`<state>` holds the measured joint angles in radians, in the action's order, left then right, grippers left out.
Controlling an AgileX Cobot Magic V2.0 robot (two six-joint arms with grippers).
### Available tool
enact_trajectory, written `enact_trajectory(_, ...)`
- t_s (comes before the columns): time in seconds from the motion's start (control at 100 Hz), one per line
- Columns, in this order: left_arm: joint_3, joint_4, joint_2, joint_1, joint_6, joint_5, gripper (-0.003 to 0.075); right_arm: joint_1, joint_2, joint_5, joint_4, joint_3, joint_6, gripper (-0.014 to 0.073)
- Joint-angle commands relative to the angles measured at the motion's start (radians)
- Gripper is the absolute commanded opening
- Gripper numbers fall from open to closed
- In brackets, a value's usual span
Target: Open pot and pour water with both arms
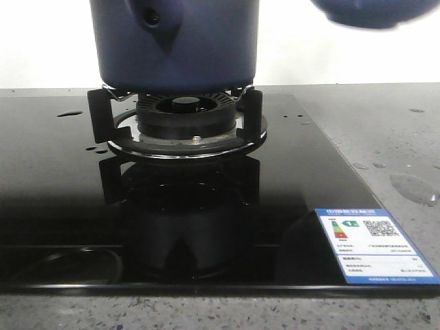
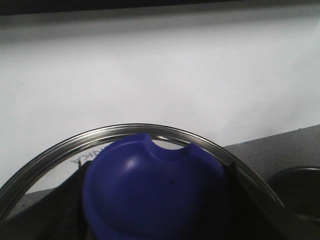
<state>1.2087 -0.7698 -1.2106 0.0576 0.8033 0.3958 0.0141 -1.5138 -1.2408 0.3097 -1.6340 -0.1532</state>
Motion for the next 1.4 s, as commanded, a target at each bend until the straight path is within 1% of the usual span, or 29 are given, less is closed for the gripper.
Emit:
enact_trajectory(0.0,0.040,-0.041,0.033,-0.034,0.002,-0.053,0.0348,-0.025,0.015,0.023,0.064,-0.097,0.008,-0.0054)
enact_trajectory(0.12,0.040,-0.057,0.033,-0.066,0.002,-0.036,0.0348,-0.077,-0.032,0.019,0.088,-0.200,0.013,-0.0054)
enact_trajectory(0.24,0.040,-0.058,0.033,-0.074,0.002,-0.028,0.0348,-0.138,-0.091,0.024,0.102,-0.299,0.022,-0.0054)
enact_trajectory(0.34,0.040,-0.058,0.033,-0.074,0.002,-0.016,0.0348,-0.190,-0.144,0.064,0.128,-0.375,0.022,-0.0054)
enact_trajectory(0.43,0.040,-0.058,0.033,-0.074,0.002,-0.009,0.0348,-0.237,-0.180,0.132,0.151,-0.422,0.022,-0.0054)
enact_trajectory(0.54,0.040,-0.058,0.033,-0.074,0.002,-0.009,0.0348,-0.289,-0.219,0.218,0.162,-0.459,0.022,-0.0054)
enact_trajectory(0.63,0.040,-0.060,0.033,-0.074,0.002,-0.009,0.0348,-0.321,-0.239,0.281,0.162,-0.459,0.022,-0.0054)
enact_trajectory(0.8,0.040,-0.087,0.033,-0.074,0.002,-0.009,0.0348,-0.352,-0.269,0.347,0.153,-0.449,-0.013,-0.0054)
enact_trajectory(0.88,0.040,-0.094,0.033,-0.074,0.002,-0.009,0.0348,-0.361,-0.264,0.393,0.151,-0.401,-0.050,-0.0054)
enact_trajectory(0.92,0.040,-0.098,0.033,-0.074,0.002,-0.009,0.0348,-0.363,-0.255,0.444,0.146,-0.359,-0.070,-0.0053)
enact_trajectory(1.0,0.040,-0.105,0.033,-0.074,0.002,-0.009,0.0348,-0.374,-0.208,0.591,0.146,-0.254,-0.120,-0.0053)
enact_trajectory(1.01,0.040,-0.105,0.033,-0.074,0.002,-0.009,0.0348,-0.377,-0.198,0.635,0.146,-0.232,-0.130,-0.0053)
enact_trajectory(1.02,0.040,-0.108,0.033,-0.074,0.002,-0.009,0.0348,-0.379,-0.193,0.635,0.146,-0.222,-0.130,-0.0053)
enact_trajectory(1.05,0.040,-0.111,0.033,-0.074,0.002,-0.007,0.0348,-0.384,-0.173,0.703,0.146,-0.180,-0.155,-0.0053)
enact_trajectory(1.2,0.040,-0.147,0.033,-0.074,0.002,-0.004,0.0348,-0.418,-0.092,0.933,0.146,0.016,-0.249,-0.0053)
enact_trajectory(1.39,0.040,-0.160,0.033,-0.074,0.002,-0.003,0.0348,-0.462,-0.046,1.183,0.144,0.150,-0.309,-0.0053)
